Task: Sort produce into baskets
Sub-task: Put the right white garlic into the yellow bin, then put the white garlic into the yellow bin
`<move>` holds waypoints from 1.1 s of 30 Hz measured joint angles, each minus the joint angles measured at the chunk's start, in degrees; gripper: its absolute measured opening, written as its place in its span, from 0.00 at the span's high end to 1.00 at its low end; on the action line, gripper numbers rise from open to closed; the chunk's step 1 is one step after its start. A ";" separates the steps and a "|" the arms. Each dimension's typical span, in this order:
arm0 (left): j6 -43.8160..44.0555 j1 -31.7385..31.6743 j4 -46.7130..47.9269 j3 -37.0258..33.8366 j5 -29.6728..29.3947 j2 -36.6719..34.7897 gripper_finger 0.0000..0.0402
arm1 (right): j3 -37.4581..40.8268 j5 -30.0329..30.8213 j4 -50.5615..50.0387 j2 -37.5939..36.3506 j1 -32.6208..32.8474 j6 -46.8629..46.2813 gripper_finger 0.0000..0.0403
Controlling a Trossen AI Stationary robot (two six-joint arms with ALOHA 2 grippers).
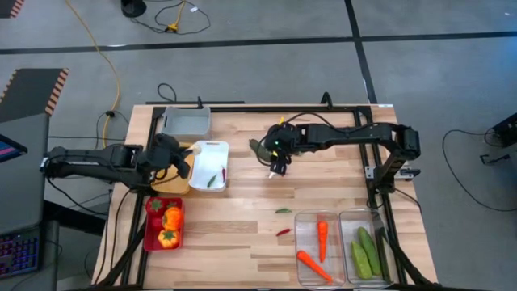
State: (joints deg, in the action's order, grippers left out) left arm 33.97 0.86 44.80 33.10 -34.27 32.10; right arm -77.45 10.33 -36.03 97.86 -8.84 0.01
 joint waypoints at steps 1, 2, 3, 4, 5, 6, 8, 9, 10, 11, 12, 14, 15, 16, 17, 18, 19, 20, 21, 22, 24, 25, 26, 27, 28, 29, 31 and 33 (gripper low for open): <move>3.33 0.00 1.53 0.00 0.65 0.00 0.94 | 0.00 0.00 -0.20 0.00 0.00 0.00 0.35; 6.44 0.00 2.88 0.00 1.68 0.00 0.94 | -0.04 0.01 -0.14 -0.02 0.02 0.00 0.35; 9.31 0.00 4.21 0.00 3.11 0.00 0.94 | -0.04 0.00 -0.09 -0.02 0.04 0.00 0.35; 11.97 0.00 5.63 0.00 4.79 0.00 0.94 | -0.04 0.00 -0.07 -0.02 0.07 0.00 0.35; 14.40 0.00 6.95 0.00 6.32 0.00 0.94 | -0.04 0.00 0.08 -0.02 0.07 0.05 0.35; 16.63 0.00 8.09 0.00 7.60 0.02 0.94 | -0.04 -0.02 0.35 -0.02 0.10 0.30 0.35; 20.43 0.00 10.94 0.00 9.16 0.02 0.94 | -0.04 0.00 0.74 -0.02 0.08 0.45 0.35; 22.34 0.00 12.53 0.00 9.73 0.02 0.94 | -0.04 0.00 0.79 -0.02 0.07 0.44 0.35; 24.33 0.00 14.37 0.00 10.08 0.02 0.94 | -0.04 0.00 0.71 -0.02 0.07 0.44 0.35; 26.84 0.00 16.61 0.00 10.40 0.10 0.94 | -0.04 0.00 0.65 -0.02 0.07 0.44 0.35; 29.54 0.00 19.07 0.00 10.65 0.21 0.94 | -0.04 0.00 0.68 -0.02 0.07 0.42 0.35; 32.77 0.00 22.92 0.00 10.99 0.25 0.94 | -0.04 0.00 0.72 -0.02 0.07 0.44 0.35; 32.84 0.00 23.21 0.00 10.91 0.23 0.94 | -0.04 0.00 0.72 -0.02 0.07 0.46 0.35; 32.78 0.00 23.02 0.03 10.97 0.22 0.94 | -0.04 0.00 0.71 -0.02 0.07 0.46 0.35; 32.54 0.00 23.21 0.04 11.00 0.24 0.94 | -0.04 0.00 0.70 -0.02 0.07 0.46 0.35; 31.95 0.00 23.29 0.04 11.21 0.24 0.94 | -0.04 0.00 0.71 -0.02 0.07 0.45 0.35; 31.46 0.00 23.18 0.04 11.70 0.24 0.94 | -0.04 0.00 0.71 -0.02 0.07 0.46 0.35; 31.14 0.00 23.20 0.04 12.05 0.24 0.94 | -0.04 0.00 0.72 -0.02 0.07 0.46 0.35; 31.03 0.00 23.11 0.04 12.25 0.24 0.93 | -0.04 0.00 0.70 -0.02 0.07 0.46 0.35; 30.49 0.00 22.86 0.04 12.60 0.25 0.93 | -0.04 0.00 0.66 -0.02 0.07 0.46 0.35; 28.27 0.00 22.07 0.04 13.90 0.24 0.90 | -0.04 0.00 0.28 -0.02 0.10 0.46 0.35; 27.21 0.00 21.66 0.04 14.72 0.26 0.89 | -0.04 0.00 -0.07 -0.02 0.13 0.49 0.35; 26.51 0.00 21.20 0.04 15.28 0.27 0.87 | -0.04 0.00 -0.53 -0.02 0.13 0.76 0.35; 26.19 0.00 20.84 0.04 15.66 0.41 0.84 | -0.04 -0.04 -1.21 0.05 0.16 1.59 0.35; 26.11 0.00 20.65 0.04 15.64 0.91 0.82 | -0.04 -0.21 -1.77 0.44 0.25 2.58 0.35; 26.09 0.00 20.43 0.04 15.64 1.43 0.79 | -0.04 -0.88 -2.36 0.62 0.31 3.59 0.35; 26.06 0.00 19.57 0.04 15.61 2.54 0.74 | -0.04 -2.84 -3.63 1.09 0.48 5.63 0.35; 25.76 0.00 19.27 0.04 15.62 3.87 0.69 | -0.18 -5.56 -3.37 2.19 0.85 8.77 0.35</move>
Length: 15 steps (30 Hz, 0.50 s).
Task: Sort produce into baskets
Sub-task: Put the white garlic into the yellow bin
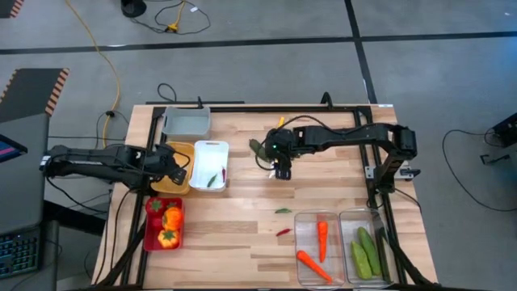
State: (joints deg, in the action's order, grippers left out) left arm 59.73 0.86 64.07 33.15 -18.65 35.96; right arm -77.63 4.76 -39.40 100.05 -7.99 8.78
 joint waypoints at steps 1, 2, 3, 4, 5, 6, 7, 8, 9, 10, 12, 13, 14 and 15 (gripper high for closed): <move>-0.47 0.00 -0.33 0.00 0.00 0.76 0.67 | -0.01 -0.80 -0.49 0.55 0.30 1.81 0.35; -0.84 0.00 -0.75 0.00 0.04 1.65 0.65 | 0.03 -1.55 -1.11 1.30 0.66 3.53 0.35; -1.03 0.00 -1.04 0.00 0.21 2.54 0.63 | 0.05 -1.75 -1.31 2.21 1.09 5.30 0.35; -1.04 0.00 -1.16 0.00 0.30 3.41 0.61 | 0.05 -1.80 -1.19 2.78 1.47 6.94 0.35; -1.06 0.00 -1.24 0.00 0.41 4.34 0.60 | 0.05 -1.78 -1.31 3.55 1.81 8.39 0.35; -1.06 0.00 -1.32 0.00 0.40 5.26 0.58 | 0.05 -1.80 -1.43 4.39 2.09 9.40 0.35; -1.06 0.00 -1.44 0.00 0.42 6.10 0.57 | 0.05 -1.80 -1.36 5.16 2.28 10.12 0.35; -1.06 0.00 -1.57 0.00 0.47 6.90 0.56 | 0.05 -1.78 -1.31 5.87 2.47 10.57 0.35; -1.14 0.00 -1.69 0.00 0.70 7.81 0.55 | 0.05 -1.45 -1.29 6.68 2.58 10.61 0.35; -1.45 0.00 -1.77 0.00 1.12 8.62 0.54 | 0.05 -0.76 -1.29 7.30 2.73 10.50 0.35; -2.66 0.00 -1.99 0.00 2.44 9.97 0.53 | 0.05 2.04 -1.05 8.36 2.75 9.35 0.35; -3.39 0.00 -2.10 0.00 2.99 10.68 0.53 | 0.05 3.49 -0.94 8.78 2.75 8.87 0.35; -3.86 0.02 -2.12 0.00 3.43 11.31 0.53 | 0.05 4.65 -1.00 9.00 2.71 8.41 0.35; -4.17 0.00 -2.11 0.00 3.69 11.90 0.53 | 0.07 5.38 -1.12 9.09 2.69 7.97 0.35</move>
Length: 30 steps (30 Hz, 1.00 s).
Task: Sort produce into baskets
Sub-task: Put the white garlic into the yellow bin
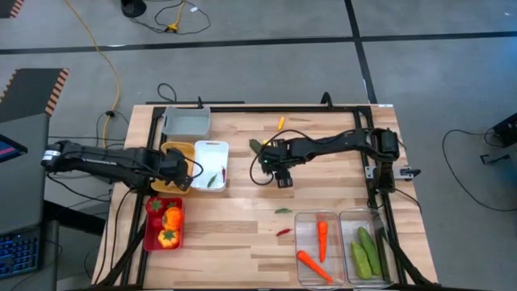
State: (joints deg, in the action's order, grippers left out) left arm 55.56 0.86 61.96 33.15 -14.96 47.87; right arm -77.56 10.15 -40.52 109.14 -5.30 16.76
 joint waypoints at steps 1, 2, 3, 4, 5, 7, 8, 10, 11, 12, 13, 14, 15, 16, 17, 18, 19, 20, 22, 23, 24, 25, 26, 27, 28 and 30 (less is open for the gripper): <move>-0.08 0.02 -0.04 0.00 0.20 0.53 0.53 | 0.04 0.27 0.02 0.00 -0.04 -0.16 0.35; -0.08 0.01 0.00 0.00 0.24 1.01 0.53 | 0.05 0.29 0.19 -0.01 -0.05 -0.19 0.35; -0.08 0.00 0.00 0.00 0.29 1.42 0.53 | 0.03 0.32 0.46 -0.13 0.00 -0.20 0.35; -0.08 0.00 -0.03 0.00 0.29 1.88 0.53 | 0.02 0.31 0.45 -0.46 0.07 -0.22 0.35; -0.08 0.01 0.01 0.00 0.30 2.25 0.53 | 0.02 0.31 0.39 -0.79 0.13 -0.47 0.35; -0.09 0.00 0.00 0.00 0.60 2.87 0.53 | -0.08 0.35 0.56 -1.26 0.10 -2.30 0.35; -0.10 0.01 0.00 0.00 0.78 2.96 0.53 | -0.23 0.36 0.33 -1.53 0.08 -3.83 0.35; -0.10 0.01 0.00 0.00 0.77 2.97 0.53 | -0.60 0.37 -0.80 -1.59 -0.08 -7.44 0.35; -0.10 0.02 0.02 0.00 0.77 3.09 0.53 | -0.61 0.38 -1.04 -1.61 -0.20 -8.80 0.35; -0.10 0.01 0.00 -0.01 0.79 3.11 0.53 | -0.61 0.38 -1.11 -1.61 -0.42 -9.92 0.35; -0.10 0.02 0.02 0.00 0.78 3.05 0.53 | -0.61 0.35 -1.20 -1.61 -0.53 -10.95 0.35; -0.10 0.00 0.02 0.00 0.77 2.99 0.53 | -0.61 0.33 -1.45 -1.61 -0.64 -11.84 0.35; -0.10 0.02 0.02 0.00 0.77 3.03 0.53 | -0.61 0.33 -1.59 -1.57 -0.90 -12.56 0.35; -0.10 0.00 0.00 0.00 0.79 3.07 0.53 | -0.63 0.26 -1.59 -1.30 -1.00 -13.17 0.35; -0.10 0.00 0.01 0.00 0.77 3.05 0.53 | -0.65 0.00 -1.75 -1.18 -1.28 -13.74 0.35; -0.10 0.01 0.03 0.00 0.77 3.03 0.53 | -0.62 -0.76 -2.24 -1.07 -1.51 -13.86 0.35; -0.10 0.01 0.04 0.00 0.77 3.03 0.53 | -0.35 -1.79 -2.41 -1.05 -1.74 -13.91 0.35; -0.10 0.00 0.01 0.00 0.77 3.05 0.53 | 0.05 -2.79 -2.34 -1.05 -1.99 -13.93 0.35; -0.10 0.01 0.04 0.00 0.77 3.04 0.53 | 0.42 -4.06 -2.27 -1.05 -2.06 -13.93 0.35; -0.10 0.00 0.03 0.00 0.77 3.03 0.53 | 0.55 -4.03 -2.14 -1.05 -2.06 -13.93 0.35; -0.10 0.02 0.02 0.00 0.77 3.05 0.53 | 0.70 -4.04 -2.14 -1.05 -2.05 -13.92 0.35; -0.10 0.00 0.04 0.00 0.77 3.05 0.53 | 0.92 -4.06 -2.02 -1.05 -2.04 -13.92 0.35; -0.10 0.01 0.04 0.00 0.77 3.03 0.53 | 1.25 -4.06 -1.52 -1.05 -2.04 -13.90 0.35; -0.10 0.00 0.04 0.00 0.77 3.03 0.53 | 1.71 -4.06 -0.61 -1.07 -2.04 -13.88 0.35; -0.10 0.02 0.04 0.00 0.77 3.05 0.53 | 2.29 -4.04 0.47 -1.07 -2.02 -13.83 0.35; -0.10 0.02 0.04 0.00 0.77 3.04 0.53 | 3.06 -3.96 2.10 -1.07 -2.04 -13.85 0.35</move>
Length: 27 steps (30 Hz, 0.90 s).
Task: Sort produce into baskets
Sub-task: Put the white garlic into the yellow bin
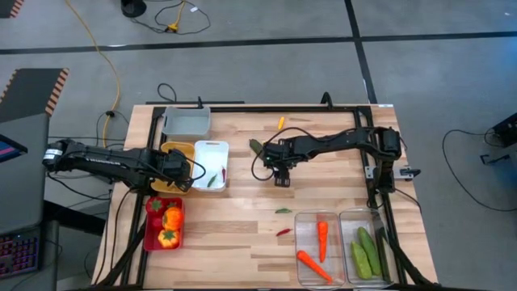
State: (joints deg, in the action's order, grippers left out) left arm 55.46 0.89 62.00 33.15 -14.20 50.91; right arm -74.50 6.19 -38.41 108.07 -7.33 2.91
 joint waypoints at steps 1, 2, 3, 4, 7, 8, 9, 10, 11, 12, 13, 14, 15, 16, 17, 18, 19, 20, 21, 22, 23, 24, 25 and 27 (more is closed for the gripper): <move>0.00 -0.01 0.00 -0.01 -0.02 0.01 0.53 | 0.13 0.01 0.47 0.00 0.00 -0.07 0.35; 0.00 0.00 0.00 0.00 -0.02 0.01 0.53 | 0.19 0.01 0.88 0.02 0.00 -0.06 0.35; 0.00 -0.02 0.00 0.00 -0.02 0.01 0.53 | 0.42 -0.03 1.48 0.02 -0.01 -0.03 0.35; 0.00 0.00 0.00 0.00 -0.02 0.01 0.53 | 0.76 -0.03 1.94 0.00 0.00 0.05 0.35; -0.04 -0.01 0.00 0.00 -0.02 0.01 0.53 | 1.03 -0.05 1.86 0.04 0.00 0.08 0.35; -0.03 0.00 0.00 0.00 -0.02 0.01 0.53 | 1.03 -0.06 2.00 0.04 0.00 0.07 0.36; -0.07 0.00 0.00 0.00 -0.02 0.01 0.53 | 1.03 -0.07 2.13 0.04 0.00 0.07 0.36; -0.11 -0.02 0.00 0.00 -0.01 0.01 0.53 | 1.03 -0.05 2.25 0.02 0.00 0.08 0.37; -0.11 0.00 0.00 0.00 0.07 0.01 0.53 | 1.03 -0.08 2.18 0.02 0.00 0.05 0.39; -0.11 -0.02 0.00 0.00 0.31 0.01 0.53 | 1.03 -0.08 2.14 0.02 0.00 0.06 0.41; -0.12 -0.01 0.00 0.00 0.61 0.01 0.53 | 1.03 -0.08 2.11 0.02 0.00 0.06 0.43; -0.12 -0.01 0.00 0.00 0.91 -0.02 0.53 | 1.03 -0.08 2.08 0.02 0.00 0.07 0.46; -0.14 -0.02 0.00 -0.01 1.48 -0.02 0.53 | 1.03 -0.08 2.15 0.02 0.00 0.05 0.49; -0.35 -0.01 0.00 -0.02 1.95 -0.02 0.53 | 1.03 -0.08 2.18 0.02 0.00 0.05 0.52; -0.88 -0.02 -0.02 0.00 2.30 -0.02 0.53 | 1.03 -0.08 2.16 0.02 0.00 0.05 0.55; -1.15 0.00 -0.04 -0.02 2.65 -0.02 0.53 | 1.01 -0.08 2.16 0.02 0.00 0.05 0.58; -1.41 0.00 -0.02 0.00 2.85 -0.02 0.53 | 1.01 -0.08 2.17 0.02 0.00 0.05 0.60; -1.42 -0.01 -0.04 0.00 2.86 -0.02 0.53 | 1.01 -0.08 2.17 0.02 0.00 0.07 0.61; -1.35 0.00 -0.03 -0.01 2.84 -0.02 0.53 | 1.01 -0.08 2.19 0.02 0.00 0.08 0.62; -1.21 -0.01 -0.04 0.00 2.81 -0.02 0.53 | 1.01 -0.08 2.20 0.02 0.00 0.05 0.62; -1.20 0.00 -0.04 -0.01 2.80 -0.04 0.53 | 1.01 -0.08 2.21 0.02 0.00 0.05 0.62; -1.20 0.00 -0.04 0.00 2.80 -0.06 0.53 | 1.01 -0.08 2.21 0.02 0.00 0.05 0.62; -1.21 -0.01 0.11 0.08 2.78 -0.06 0.53 | 0.99 -0.08 2.21 0.00 0.00 0.05 0.61; -1.60 -0.02 0.66 1.03 2.47 -0.06 0.53 | 0.84 -0.08 2.02 0.00 0.02 0.05 0.60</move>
State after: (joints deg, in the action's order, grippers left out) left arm 53.86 0.86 62.65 34.18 -11.73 50.85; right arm -73.66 6.11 -36.39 108.07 -7.31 2.96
